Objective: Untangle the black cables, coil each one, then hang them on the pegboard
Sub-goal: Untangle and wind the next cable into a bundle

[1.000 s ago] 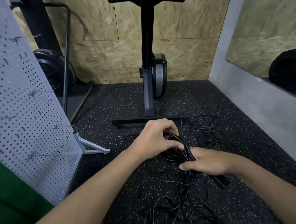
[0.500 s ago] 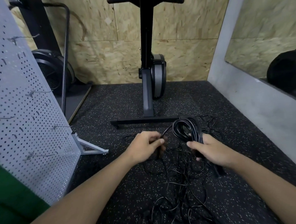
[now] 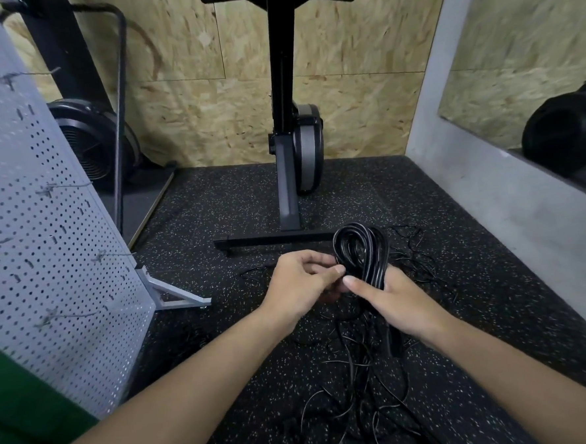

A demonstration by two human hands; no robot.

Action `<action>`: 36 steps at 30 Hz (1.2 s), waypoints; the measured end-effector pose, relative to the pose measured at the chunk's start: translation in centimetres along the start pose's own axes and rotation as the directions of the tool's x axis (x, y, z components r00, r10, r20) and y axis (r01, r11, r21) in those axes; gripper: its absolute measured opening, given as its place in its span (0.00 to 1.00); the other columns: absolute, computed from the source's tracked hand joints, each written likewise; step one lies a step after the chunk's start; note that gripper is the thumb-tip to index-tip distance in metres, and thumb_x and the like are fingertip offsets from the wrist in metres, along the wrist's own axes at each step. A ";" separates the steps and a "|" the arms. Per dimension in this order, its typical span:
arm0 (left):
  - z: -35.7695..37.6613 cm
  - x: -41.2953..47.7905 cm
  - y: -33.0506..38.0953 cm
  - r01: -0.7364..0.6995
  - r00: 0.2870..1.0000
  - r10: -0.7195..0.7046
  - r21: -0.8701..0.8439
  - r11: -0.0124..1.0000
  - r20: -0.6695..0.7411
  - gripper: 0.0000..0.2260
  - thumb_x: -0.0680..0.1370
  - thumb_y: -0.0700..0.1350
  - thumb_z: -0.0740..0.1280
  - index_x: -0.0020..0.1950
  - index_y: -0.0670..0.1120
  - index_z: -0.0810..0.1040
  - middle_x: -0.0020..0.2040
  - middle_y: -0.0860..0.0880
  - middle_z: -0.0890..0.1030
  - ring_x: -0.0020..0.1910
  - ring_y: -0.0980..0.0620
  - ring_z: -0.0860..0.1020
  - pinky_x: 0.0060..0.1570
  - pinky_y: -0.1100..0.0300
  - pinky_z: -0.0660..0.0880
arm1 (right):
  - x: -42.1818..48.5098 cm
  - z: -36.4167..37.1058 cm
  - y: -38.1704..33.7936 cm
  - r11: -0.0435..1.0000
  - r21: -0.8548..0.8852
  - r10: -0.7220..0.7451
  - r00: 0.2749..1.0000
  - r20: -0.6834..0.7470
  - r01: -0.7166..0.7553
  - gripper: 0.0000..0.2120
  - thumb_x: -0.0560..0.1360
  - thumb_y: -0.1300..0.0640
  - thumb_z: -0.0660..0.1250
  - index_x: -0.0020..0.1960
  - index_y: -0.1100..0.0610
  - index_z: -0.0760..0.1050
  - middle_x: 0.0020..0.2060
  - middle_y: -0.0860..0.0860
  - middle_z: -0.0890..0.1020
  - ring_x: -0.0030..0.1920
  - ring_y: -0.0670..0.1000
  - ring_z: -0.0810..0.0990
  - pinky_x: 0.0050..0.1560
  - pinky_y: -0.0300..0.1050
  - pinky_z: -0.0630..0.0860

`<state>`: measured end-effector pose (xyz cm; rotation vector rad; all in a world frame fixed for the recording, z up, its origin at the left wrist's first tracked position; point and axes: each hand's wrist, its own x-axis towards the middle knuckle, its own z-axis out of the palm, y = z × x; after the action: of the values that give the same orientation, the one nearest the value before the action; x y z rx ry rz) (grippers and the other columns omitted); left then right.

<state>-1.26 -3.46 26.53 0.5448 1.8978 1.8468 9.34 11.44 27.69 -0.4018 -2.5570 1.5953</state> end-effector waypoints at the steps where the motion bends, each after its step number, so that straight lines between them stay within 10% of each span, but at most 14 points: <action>1: 0.0 0.0 0.0 0.011 1.000 -0.011 0.014 1.000 0.001 0.09 0.78 0.39 0.76 0.57 0.41 0.82 0.37 0.44 0.86 0.39 0.46 0.86 0.49 0.49 0.85 | 0.1 0.0 0.1 1.000 0.003 0.008 1.000 0.001 -0.008 0.12 0.82 0.47 0.68 0.65 0.40 0.78 0.57 0.38 0.85 0.61 0.38 0.80 0.66 0.42 0.74; 11: -1.3 0.1 1.6 -0.041 0.981 0.030 0.050 0.998 0.190 0.15 0.81 0.37 0.70 0.68 0.41 0.78 0.43 0.39 0.87 0.40 0.45 0.87 0.43 0.55 0.83 | 0.5 -0.4 -0.3 0.995 -0.015 0.102 0.992 0.079 -0.101 0.12 0.81 0.43 0.67 0.63 0.41 0.80 0.55 0.39 0.86 0.59 0.42 0.82 0.70 0.52 0.73; 15: -1.7 -0.1 1.9 -0.089 0.961 0.054 0.120 0.989 0.270 0.11 0.86 0.44 0.64 0.65 0.41 0.80 0.44 0.39 0.88 0.44 0.41 0.88 0.45 0.53 0.85 | 0.0 -0.7 0.2 0.989 -0.069 0.140 0.983 0.120 -0.132 0.16 0.79 0.40 0.68 0.50 0.52 0.86 0.48 0.49 0.87 0.55 0.48 0.84 0.69 0.56 0.74; 21: -1.4 0.0 1.6 -0.088 0.947 0.012 0.222 0.971 0.322 0.11 0.87 0.47 0.63 0.55 0.41 0.81 0.41 0.40 0.87 0.36 0.44 0.86 0.35 0.59 0.80 | -0.2 -1.2 0.6 0.986 -0.009 0.167 0.964 0.205 -0.169 0.28 0.69 0.36 0.74 0.59 0.56 0.79 0.50 0.52 0.88 0.55 0.53 0.86 0.65 0.64 0.77; 24: -1.5 0.1 1.3 -0.080 0.934 -0.014 0.247 0.966 0.358 0.10 0.87 0.49 0.62 0.59 0.47 0.81 0.38 0.44 0.86 0.33 0.47 0.82 0.31 0.61 0.76 | -0.4 -1.4 0.5 0.991 0.029 0.121 0.969 0.216 -0.130 0.16 0.74 0.45 0.71 0.51 0.58 0.81 0.44 0.51 0.87 0.47 0.51 0.86 0.59 0.62 0.81; 28: -0.9 -0.5 0.8 -0.054 0.936 -0.025 0.213 0.976 0.352 0.15 0.88 0.52 0.57 0.74 0.58 0.74 0.53 0.49 0.86 0.47 0.59 0.82 0.47 0.70 0.76 | -0.1 -1.7 -0.9 0.975 0.222 0.000 0.995 0.103 -0.023 0.07 0.82 0.57 0.68 0.52 0.59 0.83 0.43 0.54 0.86 0.43 0.49 0.83 0.46 0.49 0.80; 32: -0.2 -0.8 -0.3 0.023 0.832 -0.181 0.293 0.956 0.525 0.17 0.86 0.54 0.57 0.67 0.56 0.81 0.65 0.55 0.83 0.67 0.57 0.79 0.73 0.55 0.68 | 0.5 -1.7 -1.7 0.887 0.459 0.062 0.998 -0.031 -0.041 0.08 0.81 0.56 0.70 0.51 0.62 0.81 0.41 0.54 0.83 0.40 0.52 0.82 0.48 0.52 0.80; 36: -0.8 -1.0 -1.6 -0.135 0.826 -0.243 0.597 0.791 0.508 0.13 0.80 0.58 0.66 0.50 0.53 0.87 0.51 0.56 0.87 0.48 0.63 0.82 0.58 0.60 0.76 | 0.8 -2.6 -1.6 0.886 0.464 0.086 0.989 -0.122 -0.020 0.07 0.81 0.57 0.69 0.53 0.61 0.81 0.42 0.54 0.81 0.38 0.51 0.82 0.48 0.53 0.82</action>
<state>-0.87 -4.73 25.00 1.0911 2.0002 0.8147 8.90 13.25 30.26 -0.5106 -1.9870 2.0378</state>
